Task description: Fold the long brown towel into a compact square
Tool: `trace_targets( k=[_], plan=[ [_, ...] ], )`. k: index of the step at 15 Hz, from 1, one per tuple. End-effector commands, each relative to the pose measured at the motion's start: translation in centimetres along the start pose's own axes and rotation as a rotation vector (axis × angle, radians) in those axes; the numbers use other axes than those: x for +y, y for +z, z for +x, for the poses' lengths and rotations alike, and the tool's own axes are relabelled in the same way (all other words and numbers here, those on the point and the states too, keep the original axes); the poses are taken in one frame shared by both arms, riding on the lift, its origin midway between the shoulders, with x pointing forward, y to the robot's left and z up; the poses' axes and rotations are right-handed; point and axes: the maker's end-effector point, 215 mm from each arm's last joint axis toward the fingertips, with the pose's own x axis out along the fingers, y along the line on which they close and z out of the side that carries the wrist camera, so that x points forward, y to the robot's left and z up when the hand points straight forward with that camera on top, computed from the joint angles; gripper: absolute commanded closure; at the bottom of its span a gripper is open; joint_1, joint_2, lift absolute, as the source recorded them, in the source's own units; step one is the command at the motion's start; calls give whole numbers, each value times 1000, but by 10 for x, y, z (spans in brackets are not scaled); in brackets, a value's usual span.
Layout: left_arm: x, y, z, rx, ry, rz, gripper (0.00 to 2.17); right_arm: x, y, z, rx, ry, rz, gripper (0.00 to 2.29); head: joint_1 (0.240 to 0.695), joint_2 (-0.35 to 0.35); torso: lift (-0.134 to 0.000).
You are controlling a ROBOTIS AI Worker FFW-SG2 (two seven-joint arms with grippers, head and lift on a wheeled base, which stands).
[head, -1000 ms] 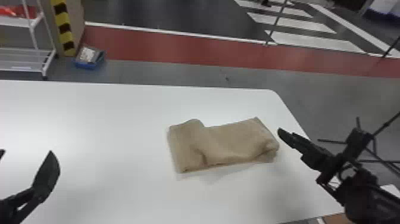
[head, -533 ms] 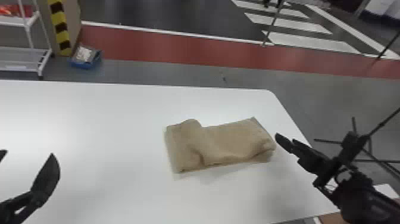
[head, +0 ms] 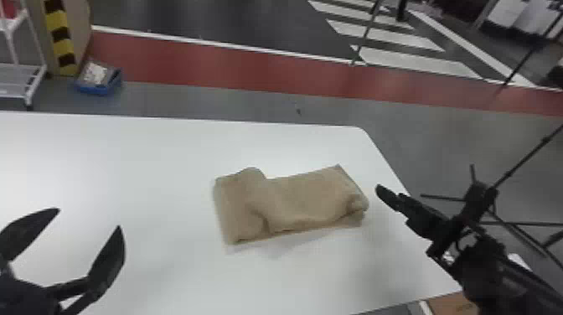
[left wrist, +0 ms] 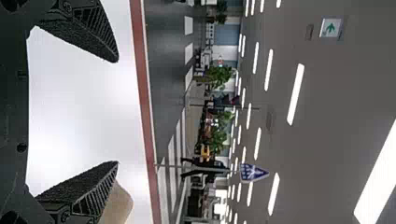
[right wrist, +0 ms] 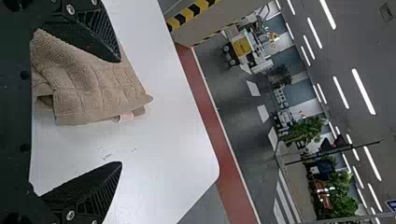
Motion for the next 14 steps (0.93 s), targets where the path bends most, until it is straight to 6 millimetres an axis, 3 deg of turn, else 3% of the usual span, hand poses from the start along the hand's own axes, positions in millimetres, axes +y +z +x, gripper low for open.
trace_targets(
  k=[1, 4, 7, 9, 10, 13, 14],
  plan=[
    [-28, -1, 14, 11, -50, 0, 100, 15, -4, 5, 13, 34, -15, 117, 695, -350, -123],
    [-54, -22, 22, 93, -117, -46, 100, 37, -7, 8, 13, 73, -26, 124, 695, -350, -123],
    [-84, -21, 39, 118, -177, -60, 100, 41, -8, 8, 13, 80, -25, 127, 695, -350, -123],
    [-115, -21, 56, 144, -235, -33, 100, 29, -7, 1, 5, 59, -11, 130, 695, -350, -123],
    [-131, -33, 63, 189, -266, -30, 100, 20, -4, -4, -6, 42, -2, 130, 695, -350, -123],
    [-156, -63, 84, 323, -331, -66, 100, -14, 6, -29, -42, -13, 39, 130, 695, -350, -123],
    [-164, -62, 91, 330, -351, -60, 103, -23, 9, -37, -55, -30, 50, 130, 695, -350, -123]
  ],
)
